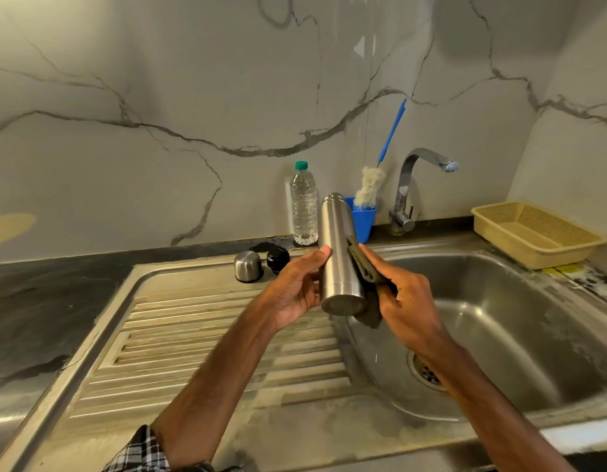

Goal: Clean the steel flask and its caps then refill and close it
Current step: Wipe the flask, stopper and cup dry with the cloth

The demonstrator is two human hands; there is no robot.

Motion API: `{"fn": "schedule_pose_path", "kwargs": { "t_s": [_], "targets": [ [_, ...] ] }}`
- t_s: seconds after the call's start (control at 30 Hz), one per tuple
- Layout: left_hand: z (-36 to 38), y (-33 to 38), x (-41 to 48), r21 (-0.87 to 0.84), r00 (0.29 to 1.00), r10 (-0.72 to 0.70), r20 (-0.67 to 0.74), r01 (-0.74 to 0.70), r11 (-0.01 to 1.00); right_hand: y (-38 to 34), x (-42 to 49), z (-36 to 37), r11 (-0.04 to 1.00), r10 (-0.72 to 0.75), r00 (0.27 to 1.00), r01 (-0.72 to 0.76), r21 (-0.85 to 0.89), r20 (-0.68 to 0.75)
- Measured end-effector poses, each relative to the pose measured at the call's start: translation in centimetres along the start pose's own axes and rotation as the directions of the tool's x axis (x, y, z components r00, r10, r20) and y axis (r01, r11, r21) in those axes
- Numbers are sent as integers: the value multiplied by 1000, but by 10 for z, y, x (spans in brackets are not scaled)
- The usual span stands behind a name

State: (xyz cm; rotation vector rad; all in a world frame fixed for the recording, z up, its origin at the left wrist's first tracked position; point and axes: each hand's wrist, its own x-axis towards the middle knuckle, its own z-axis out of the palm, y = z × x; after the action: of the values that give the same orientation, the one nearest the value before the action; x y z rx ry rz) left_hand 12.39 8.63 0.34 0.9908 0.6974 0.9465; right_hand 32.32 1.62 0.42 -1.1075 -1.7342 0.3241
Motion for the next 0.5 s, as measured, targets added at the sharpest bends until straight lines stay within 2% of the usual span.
{"fn": "schedule_pose_path", "kwargs": {
  "t_s": [0.07,0.13,0.2,0.23,0.33,0.4,0.5],
  "targets": [
    [5,-3,-1,1,1000,1,9,-1,1000,-1,-4,0,1000,-21,1000,21,-3,-17],
    [6,-1,-2,-17,1000,19,0,-19,1000,-5,-8,2,989,-150,988,150,0,36],
    [3,-1,-3,-33,1000,20,3,-20,999,-6,-7,3,978,-211,975,210,16,63],
    [4,-1,-4,-36,1000,8,11,-8,999,-5,-4,3,982,-187,981,186,23,47],
    [8,-3,-7,-7,998,-23,51,24,1000,3,6,1,1000,9,999,-8,10,-32],
    [12,-4,-8,-14,997,-28,73,29,999,5,5,0,999,32,997,-32,2,-66],
    [11,-2,-6,-70,995,0,95,7,997,1,-3,-1,986,-164,987,164,29,-5]
  ]
}}
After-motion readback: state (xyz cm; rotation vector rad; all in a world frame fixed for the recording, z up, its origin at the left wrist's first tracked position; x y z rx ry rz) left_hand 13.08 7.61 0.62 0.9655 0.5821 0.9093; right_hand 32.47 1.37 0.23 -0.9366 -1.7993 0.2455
